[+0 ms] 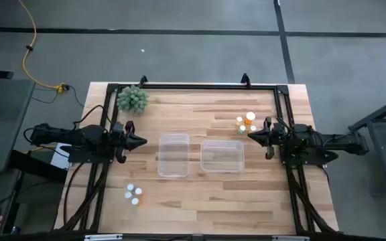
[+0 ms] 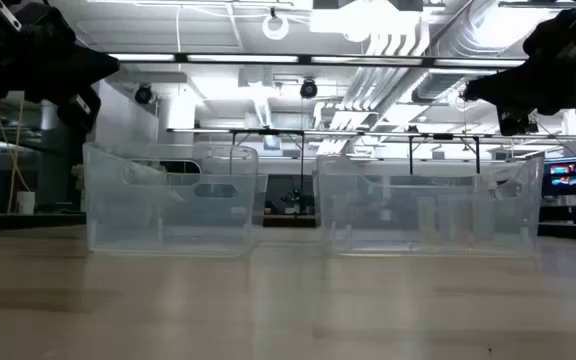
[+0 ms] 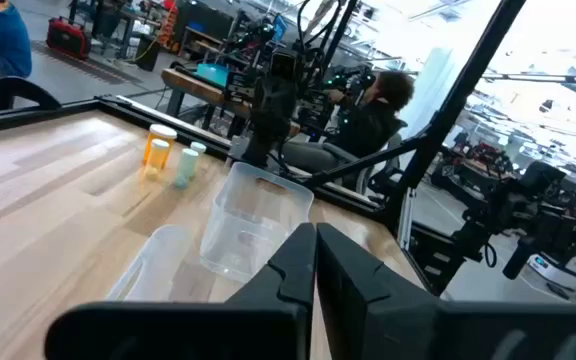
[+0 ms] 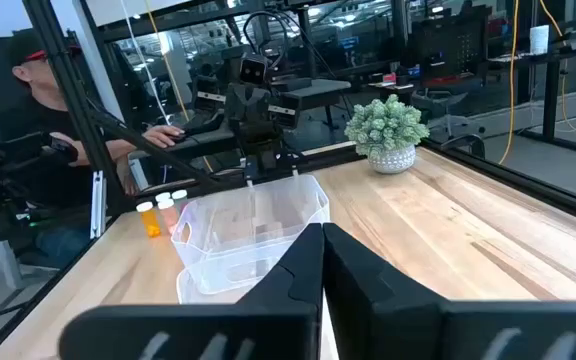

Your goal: Pick and place medicine bottles into bin by pill shape (circle, oval)

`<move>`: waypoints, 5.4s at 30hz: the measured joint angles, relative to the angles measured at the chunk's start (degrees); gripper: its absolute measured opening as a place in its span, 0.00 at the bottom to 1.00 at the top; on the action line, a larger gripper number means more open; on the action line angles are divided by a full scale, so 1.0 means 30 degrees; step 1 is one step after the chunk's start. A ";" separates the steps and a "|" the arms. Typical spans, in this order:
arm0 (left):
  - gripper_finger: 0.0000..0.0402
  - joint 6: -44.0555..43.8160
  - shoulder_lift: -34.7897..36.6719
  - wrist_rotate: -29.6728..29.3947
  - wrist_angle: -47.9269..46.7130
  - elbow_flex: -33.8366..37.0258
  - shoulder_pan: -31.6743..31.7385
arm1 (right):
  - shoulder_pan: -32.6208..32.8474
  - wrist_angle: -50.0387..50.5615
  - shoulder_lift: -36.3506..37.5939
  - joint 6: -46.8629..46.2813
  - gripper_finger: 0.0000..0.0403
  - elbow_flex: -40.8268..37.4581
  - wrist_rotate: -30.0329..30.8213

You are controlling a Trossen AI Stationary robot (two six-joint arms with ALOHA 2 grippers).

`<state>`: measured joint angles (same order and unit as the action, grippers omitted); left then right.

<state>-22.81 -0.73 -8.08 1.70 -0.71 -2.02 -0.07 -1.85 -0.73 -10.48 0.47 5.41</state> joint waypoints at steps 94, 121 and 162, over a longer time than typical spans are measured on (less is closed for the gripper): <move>0.01 0.0004 0.0000 0.0000 0.0001 -0.0002 -0.0003 | 0.0002 -0.0007 0.0005 0.0002 0.00 -0.0005 -0.0001; 0.01 0.0000 0.0000 0.0000 0.0005 0.0000 -0.0004 | 0.0005 -0.0001 0.0001 0.0000 0.00 -0.0001 0.0000; 0.38 0.0329 -0.4824 -0.0682 0.5536 -0.2075 -0.1899 | 0.0003 -0.0003 0.0000 0.0000 0.00 -0.0007 0.0007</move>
<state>-21.82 -15.20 -10.12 18.30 -6.93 -7.72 -0.07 -1.86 -0.73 -10.48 0.45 5.43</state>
